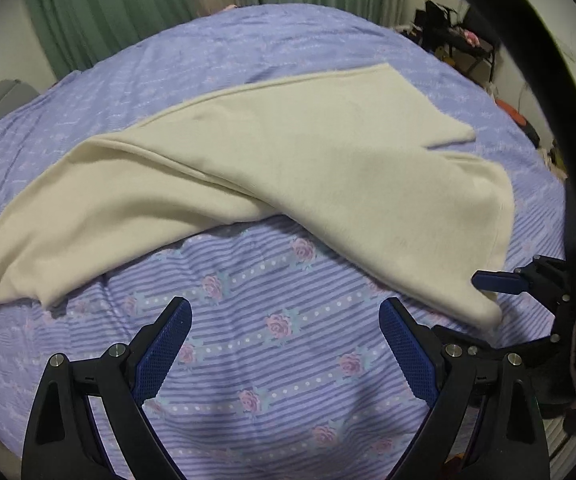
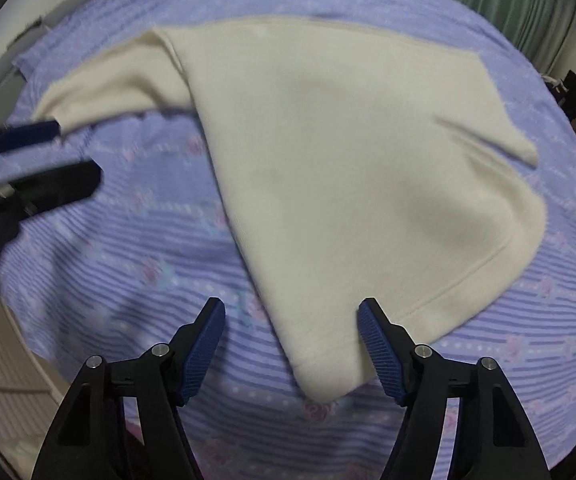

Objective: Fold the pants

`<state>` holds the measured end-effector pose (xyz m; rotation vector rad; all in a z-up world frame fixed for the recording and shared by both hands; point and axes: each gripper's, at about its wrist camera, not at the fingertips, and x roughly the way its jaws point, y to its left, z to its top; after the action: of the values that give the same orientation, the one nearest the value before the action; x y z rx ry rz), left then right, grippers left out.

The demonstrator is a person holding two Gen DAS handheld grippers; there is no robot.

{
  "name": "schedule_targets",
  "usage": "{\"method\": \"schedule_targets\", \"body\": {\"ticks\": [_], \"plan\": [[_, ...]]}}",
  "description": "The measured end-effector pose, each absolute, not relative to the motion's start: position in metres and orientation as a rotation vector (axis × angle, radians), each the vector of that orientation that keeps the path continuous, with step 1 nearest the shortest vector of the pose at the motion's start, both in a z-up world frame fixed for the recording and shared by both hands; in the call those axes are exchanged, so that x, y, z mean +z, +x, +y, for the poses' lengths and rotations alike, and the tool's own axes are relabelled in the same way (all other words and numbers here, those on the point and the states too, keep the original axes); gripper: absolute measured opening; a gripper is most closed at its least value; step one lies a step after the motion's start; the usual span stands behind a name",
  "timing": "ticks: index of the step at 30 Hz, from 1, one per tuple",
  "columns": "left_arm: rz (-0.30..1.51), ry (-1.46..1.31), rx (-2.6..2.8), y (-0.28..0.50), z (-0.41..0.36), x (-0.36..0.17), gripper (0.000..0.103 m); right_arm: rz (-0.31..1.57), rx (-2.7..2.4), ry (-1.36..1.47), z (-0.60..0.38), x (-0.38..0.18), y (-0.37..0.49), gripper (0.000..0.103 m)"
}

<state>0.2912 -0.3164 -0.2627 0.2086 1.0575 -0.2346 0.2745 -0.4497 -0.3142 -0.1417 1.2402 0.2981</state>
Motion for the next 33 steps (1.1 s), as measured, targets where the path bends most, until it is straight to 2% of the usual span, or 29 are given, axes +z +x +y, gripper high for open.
{"method": "schedule_targets", "body": {"ticks": [1,3,5,10,17,18,19,20,21,27,33], "plan": [[1.045,0.236,-0.246,0.292,-0.319,-0.263,0.096,1.245,0.284,-0.161,-0.45,-0.318,0.275,0.056],[0.994,0.33,-0.287,0.295,-0.326,-0.262,0.096,1.242,0.256,-0.162,-0.455,-0.318,0.277,0.028],[0.927,0.439,-0.351,0.3,-0.334,-0.256,0.096,1.241,0.268,-0.094,-0.464,-0.311,0.282,0.011],[0.773,0.643,-0.467,0.321,-0.355,-0.248,0.096,1.123,0.189,0.039,-0.5,-0.255,0.301,0.01],[0.706,0.731,-0.59,0.387,-0.391,-0.254,0.096,0.946,0.155,0.028,-0.528,-0.188,0.344,0.009],[0.703,0.747,-0.602,0.395,-0.395,-0.256,0.089,0.929,0.151,0.021,-0.529,-0.183,0.354,0.009],[0.707,0.761,-0.619,0.407,-0.402,-0.258,0.062,0.916,0.145,0.014,-0.53,-0.178,0.36,0.009],[0.713,0.763,-0.617,0.414,-0.404,-0.256,0.042,0.898,0.138,0.0,-0.532,-0.174,0.368,0.009],[0.722,0.755,-0.606,0.425,-0.406,-0.255,0.013,0.883,0.132,-0.008,-0.535,-0.17,0.378,0.008],[0.701,0.633,-0.559,0.498,-0.42,-0.222,0.011,0.817,0.113,-0.017,-0.559,-0.15,0.433,0.008],[0.802,0.631,-0.517,0.569,-0.435,-0.252,0.011,0.901,0.119,-0.041,-0.58,-0.181,0.535,0.008]]}}
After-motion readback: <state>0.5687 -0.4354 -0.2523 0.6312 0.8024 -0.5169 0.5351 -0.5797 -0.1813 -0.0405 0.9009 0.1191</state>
